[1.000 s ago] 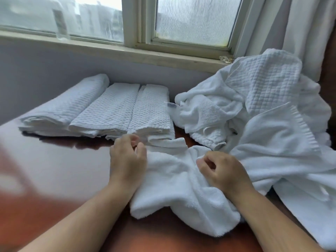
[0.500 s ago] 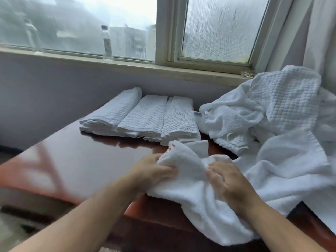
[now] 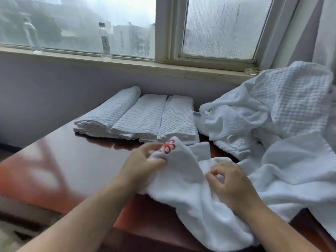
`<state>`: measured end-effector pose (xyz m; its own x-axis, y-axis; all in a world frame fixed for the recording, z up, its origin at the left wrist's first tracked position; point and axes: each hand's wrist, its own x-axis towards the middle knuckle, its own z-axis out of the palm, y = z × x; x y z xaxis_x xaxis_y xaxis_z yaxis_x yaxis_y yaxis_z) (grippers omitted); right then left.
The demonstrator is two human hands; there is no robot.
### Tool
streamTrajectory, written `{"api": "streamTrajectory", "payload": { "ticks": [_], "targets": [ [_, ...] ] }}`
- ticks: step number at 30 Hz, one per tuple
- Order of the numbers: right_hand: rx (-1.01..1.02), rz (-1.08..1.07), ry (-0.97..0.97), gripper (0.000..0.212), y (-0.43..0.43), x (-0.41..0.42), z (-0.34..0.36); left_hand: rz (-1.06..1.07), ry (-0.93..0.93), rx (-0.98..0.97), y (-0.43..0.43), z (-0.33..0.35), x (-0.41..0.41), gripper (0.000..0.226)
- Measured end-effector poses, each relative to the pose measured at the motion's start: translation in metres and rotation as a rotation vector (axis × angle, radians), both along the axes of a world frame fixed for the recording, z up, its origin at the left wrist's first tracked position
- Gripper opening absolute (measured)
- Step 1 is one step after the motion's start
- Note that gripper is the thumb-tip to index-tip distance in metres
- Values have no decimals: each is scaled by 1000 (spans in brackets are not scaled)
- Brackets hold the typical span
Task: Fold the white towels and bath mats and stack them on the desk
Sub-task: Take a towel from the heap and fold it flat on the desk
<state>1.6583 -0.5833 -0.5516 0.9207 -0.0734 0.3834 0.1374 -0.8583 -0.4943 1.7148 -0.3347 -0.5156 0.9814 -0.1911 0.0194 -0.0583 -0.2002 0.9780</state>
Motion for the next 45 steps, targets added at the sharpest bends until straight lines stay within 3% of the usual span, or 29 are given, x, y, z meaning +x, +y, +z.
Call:
{"api": "streamTrajectory", "payload": {
  "ticks": [2,4,7,9,11,13,14,15,16,17,18,19,21,23,25,28,30,31,33,36,39,43,45],
  "targets": [
    [-4,-35,-146,23,3,-4,5,267,-35,41,8,8,16,44],
    [-51,35,-224,30,6,-12,12,309,-31,78,15,9,25,59],
    [-54,286,103,45,0,-24,20,295,-396,542,19,-1,15,61],
    [-155,379,290,59,-7,-31,17,105,-659,618,16,-6,0,42],
    [-249,393,260,60,-10,-33,8,-289,-580,626,13,-13,-11,39],
    [-198,354,166,33,-8,-28,4,-590,-516,767,7,-22,-17,60],
    [-120,324,161,16,-7,-23,8,-625,-531,832,6,-26,-16,64],
    [-26,287,200,12,-7,-17,14,-631,-547,856,5,-29,-15,58],
    [60,255,257,22,-8,-11,19,-607,-588,813,4,-30,-14,41],
    [98,218,306,27,-6,-7,24,-571,-599,743,2,-28,-14,17],
    [70,165,298,27,-4,-4,28,-518,-568,666,2,-27,-12,9],
    [1,93,207,22,0,-2,29,-443,-513,598,2,-27,-10,21],
    [-96,-54,-104,19,8,-9,24,-298,-430,530,3,-24,-5,23],
    [-112,20,-285,25,11,-26,20,-132,-420,590,5,-23,1,25],
    [-268,98,-206,33,8,-41,10,-4,-365,628,8,-23,8,28],
    [-407,-18,-31,35,1,-42,-6,-105,-329,587,10,-16,14,31],
    [-285,-66,-40,16,-3,-34,-7,-257,-441,647,13,-12,11,43],
    [-221,-75,-57,12,-5,-31,-6,-308,-501,797,16,-12,9,56],
    [-103,-70,-94,13,-12,-26,-2,-326,-585,988,20,-18,7,52],
    [92,-23,-131,15,-10,-25,12,-294,-570,586,26,-16,4,19],
    [195,34,-47,20,-1,-16,42,-259,-528,258,24,5,-2,18],
    [131,208,136,62,13,-18,101,-261,-456,236,33,50,-16,36],
    [37,302,259,62,18,-27,123,-284,-397,323,44,70,-21,38]
  ]
}}
